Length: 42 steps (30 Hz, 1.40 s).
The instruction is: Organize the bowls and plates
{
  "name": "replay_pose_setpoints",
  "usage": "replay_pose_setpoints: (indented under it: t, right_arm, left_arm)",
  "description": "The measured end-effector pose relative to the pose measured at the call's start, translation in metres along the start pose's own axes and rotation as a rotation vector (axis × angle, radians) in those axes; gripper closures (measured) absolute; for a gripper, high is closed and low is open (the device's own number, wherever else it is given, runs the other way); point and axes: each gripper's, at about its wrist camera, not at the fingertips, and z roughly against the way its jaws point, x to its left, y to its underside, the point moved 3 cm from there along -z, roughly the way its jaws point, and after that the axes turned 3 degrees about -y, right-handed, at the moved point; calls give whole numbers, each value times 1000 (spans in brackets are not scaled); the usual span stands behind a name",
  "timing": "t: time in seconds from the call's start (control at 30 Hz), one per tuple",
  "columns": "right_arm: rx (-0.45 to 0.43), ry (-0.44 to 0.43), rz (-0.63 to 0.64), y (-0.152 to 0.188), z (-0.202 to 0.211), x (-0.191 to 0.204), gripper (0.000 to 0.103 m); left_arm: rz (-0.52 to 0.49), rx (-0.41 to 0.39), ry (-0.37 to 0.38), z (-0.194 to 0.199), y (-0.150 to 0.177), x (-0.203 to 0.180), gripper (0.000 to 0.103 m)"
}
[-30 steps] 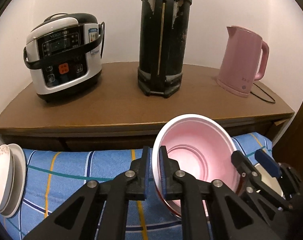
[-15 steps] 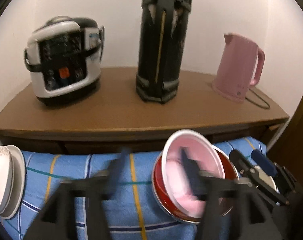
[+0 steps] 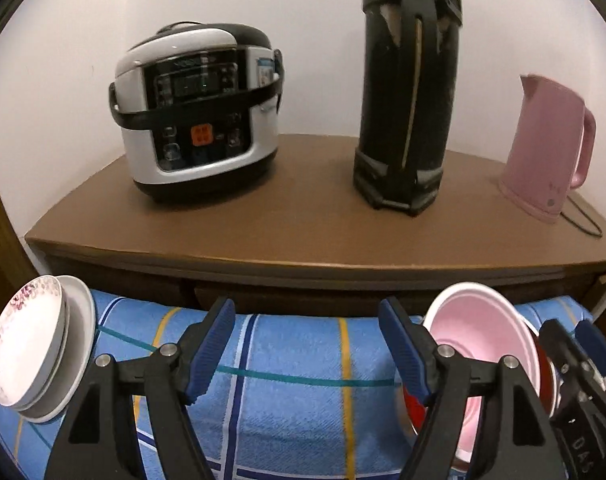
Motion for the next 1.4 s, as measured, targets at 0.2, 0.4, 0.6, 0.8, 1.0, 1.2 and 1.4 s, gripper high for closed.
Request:
replay_pose_setpoints:
  t: [0.2, 0.4, 0.6, 0.8, 1.0, 1.2, 1.4]
  right_arm:
    - [-5, 26, -3, -1, 2, -4, 44]
    - [-6, 58, 1, -1, 5, -8, 38]
    - [1, 130, 0, -5, 18, -16, 28]
    - [33, 155, 10, 5, 36, -19, 27]
    - [50, 144, -11, 13, 56, -29, 25]
    - [44, 166, -22, 18, 78, -40, 24]
    - [32, 173, -34, 21, 95, -45, 24]
  left_arm:
    - [-123, -15, -40, -3, 8, -20, 27]
    - [-88, -63, -89, 12, 3, -6, 27]
    - [-63, -55, -67, 32, 17, 4, 27]
    - [-68, -59, -4, 56, 32, 0, 27]
    - [-84, -60, 52, 80, 43, -8, 27]
    - [-81, -71, 73, 98, 47, -9, 27]
    - [-92, -91, 79, 116, 49, -13, 27]
